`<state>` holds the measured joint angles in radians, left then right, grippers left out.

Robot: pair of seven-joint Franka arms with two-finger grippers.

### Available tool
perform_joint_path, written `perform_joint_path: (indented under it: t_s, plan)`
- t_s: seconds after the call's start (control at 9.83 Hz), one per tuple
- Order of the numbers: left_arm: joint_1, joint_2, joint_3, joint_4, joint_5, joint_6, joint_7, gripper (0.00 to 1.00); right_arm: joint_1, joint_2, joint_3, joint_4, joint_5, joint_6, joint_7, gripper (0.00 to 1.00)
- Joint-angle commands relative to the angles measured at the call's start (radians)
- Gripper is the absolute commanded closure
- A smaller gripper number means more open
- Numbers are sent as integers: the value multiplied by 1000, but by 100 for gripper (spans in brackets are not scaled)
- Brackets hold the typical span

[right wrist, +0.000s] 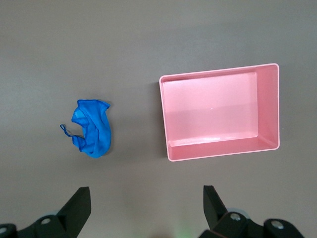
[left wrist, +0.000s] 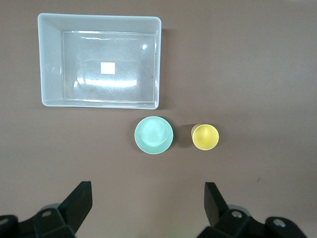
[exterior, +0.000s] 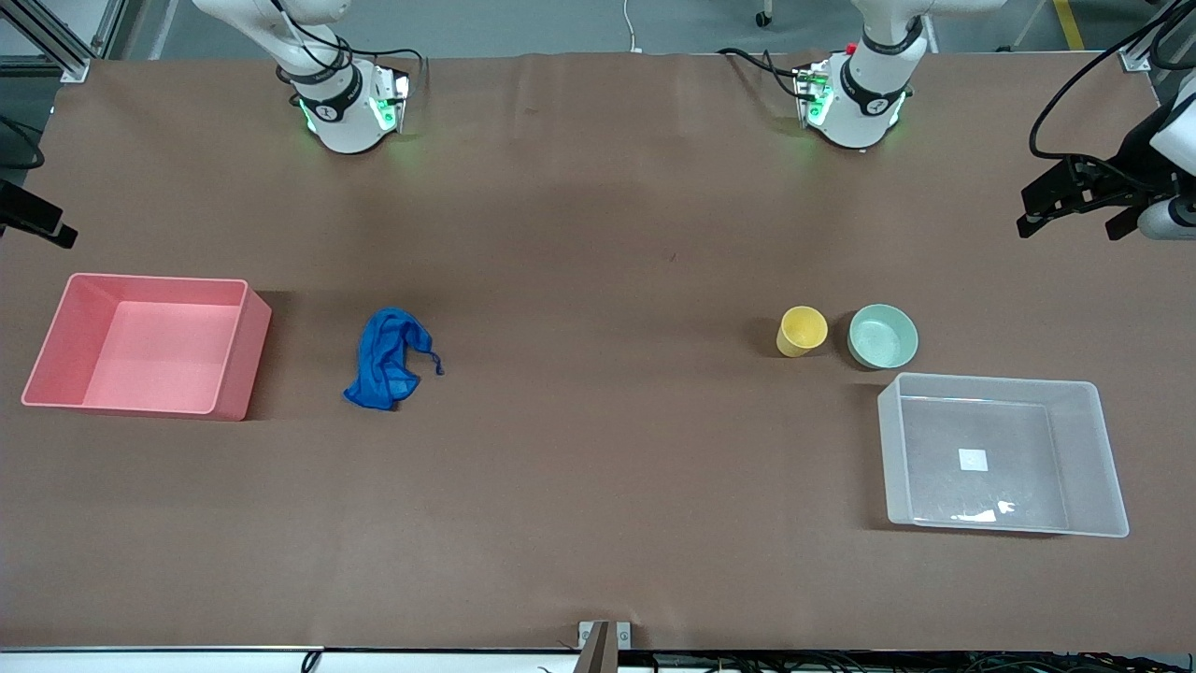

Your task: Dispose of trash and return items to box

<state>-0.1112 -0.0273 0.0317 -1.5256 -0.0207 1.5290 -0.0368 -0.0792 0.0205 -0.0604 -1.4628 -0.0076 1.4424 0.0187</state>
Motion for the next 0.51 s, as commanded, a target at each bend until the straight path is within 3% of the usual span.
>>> perform_joint_path:
  t_s: [0.0,0.41]
  plan:
    - [-4,0,-3,-28,22,-4,3,0,-5,-19,1,-14,6,-3,-10,0]
    - [-2,-2,-3,-30,18,-4,5,0,-4,-19,1,-14,6,-3,-8,0]
